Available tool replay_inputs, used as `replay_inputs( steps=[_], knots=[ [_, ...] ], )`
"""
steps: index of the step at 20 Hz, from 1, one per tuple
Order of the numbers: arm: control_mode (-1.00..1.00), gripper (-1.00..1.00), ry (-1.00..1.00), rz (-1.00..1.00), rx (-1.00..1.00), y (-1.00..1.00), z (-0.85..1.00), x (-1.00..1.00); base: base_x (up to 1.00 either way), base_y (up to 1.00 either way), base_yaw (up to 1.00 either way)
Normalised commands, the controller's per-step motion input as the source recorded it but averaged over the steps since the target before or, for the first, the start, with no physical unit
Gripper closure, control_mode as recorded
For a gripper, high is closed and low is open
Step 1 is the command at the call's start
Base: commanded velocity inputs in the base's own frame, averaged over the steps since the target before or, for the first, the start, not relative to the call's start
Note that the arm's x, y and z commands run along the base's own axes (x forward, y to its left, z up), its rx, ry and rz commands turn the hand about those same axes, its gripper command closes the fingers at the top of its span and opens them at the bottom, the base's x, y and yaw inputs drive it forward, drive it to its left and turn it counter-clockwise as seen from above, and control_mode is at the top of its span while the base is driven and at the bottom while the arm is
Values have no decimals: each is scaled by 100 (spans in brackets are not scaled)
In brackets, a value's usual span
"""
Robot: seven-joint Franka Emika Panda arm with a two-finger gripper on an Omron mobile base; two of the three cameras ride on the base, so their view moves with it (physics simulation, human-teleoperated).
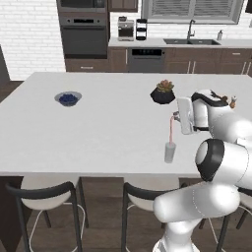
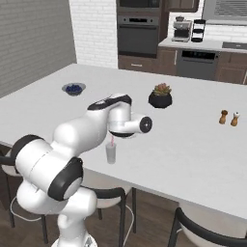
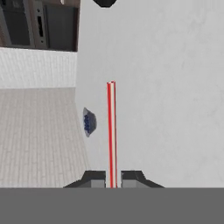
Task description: Take a straw from the drawer in front and place it inside the glass cup on the dining counter.
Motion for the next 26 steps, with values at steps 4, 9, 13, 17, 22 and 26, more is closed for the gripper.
replay_inputs(
  steps=[4, 9, 13, 17, 22, 26],
  knots=[
    [-100, 100, 0, -2, 0, -1, -16, 26, 0, 0, 0],
    [-100, 100, -1, -2, 0, -2, -19, 15, 0, 0, 0],
    [-100, 100, -2, -2, 0, -7, -21, 0, 0, 0, 0],
    [-100, 100, -2, -3, 0, -8, -25, -25, 0, 0, 0],
    [-100, 100, -2, -3, 0, 0, -30, -25, 0, 0, 0],
    [-100, -100, -1, -2, 0, 0, -27, -11, 0, 0, 0]
  ],
)
